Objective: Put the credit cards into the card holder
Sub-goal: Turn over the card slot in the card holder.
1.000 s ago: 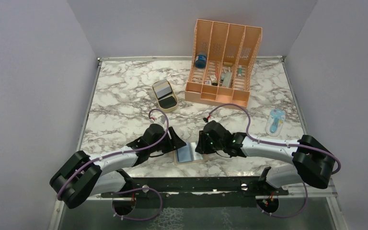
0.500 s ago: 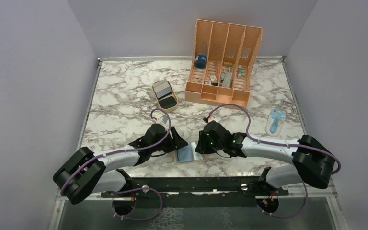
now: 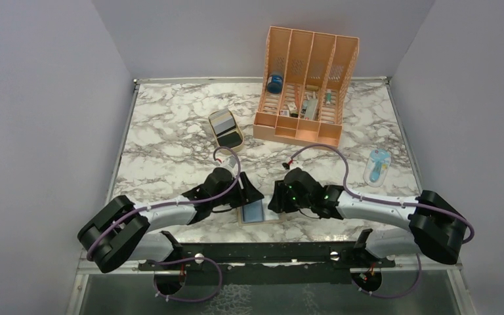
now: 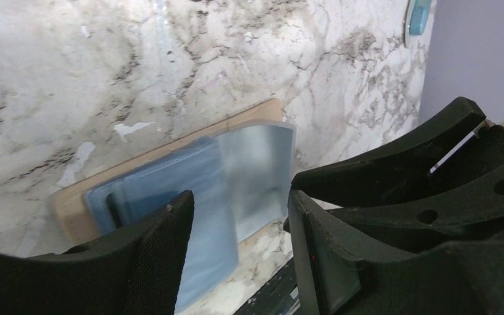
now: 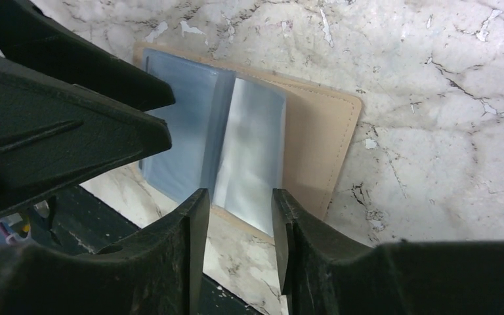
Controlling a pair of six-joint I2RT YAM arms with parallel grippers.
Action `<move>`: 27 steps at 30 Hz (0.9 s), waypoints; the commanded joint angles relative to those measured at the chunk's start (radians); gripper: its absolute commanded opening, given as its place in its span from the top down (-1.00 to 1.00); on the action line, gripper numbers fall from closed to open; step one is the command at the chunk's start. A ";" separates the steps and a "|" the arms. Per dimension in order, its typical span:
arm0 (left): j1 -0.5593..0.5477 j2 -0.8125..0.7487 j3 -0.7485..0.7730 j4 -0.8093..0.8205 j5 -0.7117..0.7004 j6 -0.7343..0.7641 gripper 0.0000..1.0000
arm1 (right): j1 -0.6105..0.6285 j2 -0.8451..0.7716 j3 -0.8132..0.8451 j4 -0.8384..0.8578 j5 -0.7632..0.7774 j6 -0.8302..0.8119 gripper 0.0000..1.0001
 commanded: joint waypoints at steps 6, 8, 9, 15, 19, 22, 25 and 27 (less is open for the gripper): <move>-0.051 0.053 0.061 0.055 -0.017 -0.026 -0.14 | 0.003 -0.110 -0.031 0.034 0.015 -0.027 0.11; -0.053 0.042 0.065 0.055 -0.025 -0.023 -0.14 | 0.004 -0.135 -0.045 0.057 0.002 -0.038 0.10; -0.052 0.026 0.064 0.052 -0.031 -0.022 -0.14 | 0.004 -0.145 -0.048 0.059 0.002 -0.033 0.10; -0.049 -0.079 0.151 -0.250 -0.164 0.061 -0.15 | 0.028 -0.182 -0.018 0.078 -0.004 -0.010 0.15; -0.026 -0.137 0.125 -0.288 -0.168 0.056 -0.19 | 0.072 -0.087 0.035 0.079 0.011 0.006 0.23; -0.001 -0.168 0.101 -0.288 -0.140 0.046 -0.20 | 0.087 -0.006 0.062 0.085 0.020 0.012 0.28; 0.023 -0.191 0.089 -0.296 -0.112 0.042 -0.21 | 0.090 0.060 0.081 0.085 0.027 0.018 0.31; 0.039 -0.202 0.078 -0.285 -0.090 0.036 -0.21 | 0.090 0.101 0.094 0.084 0.037 0.018 0.33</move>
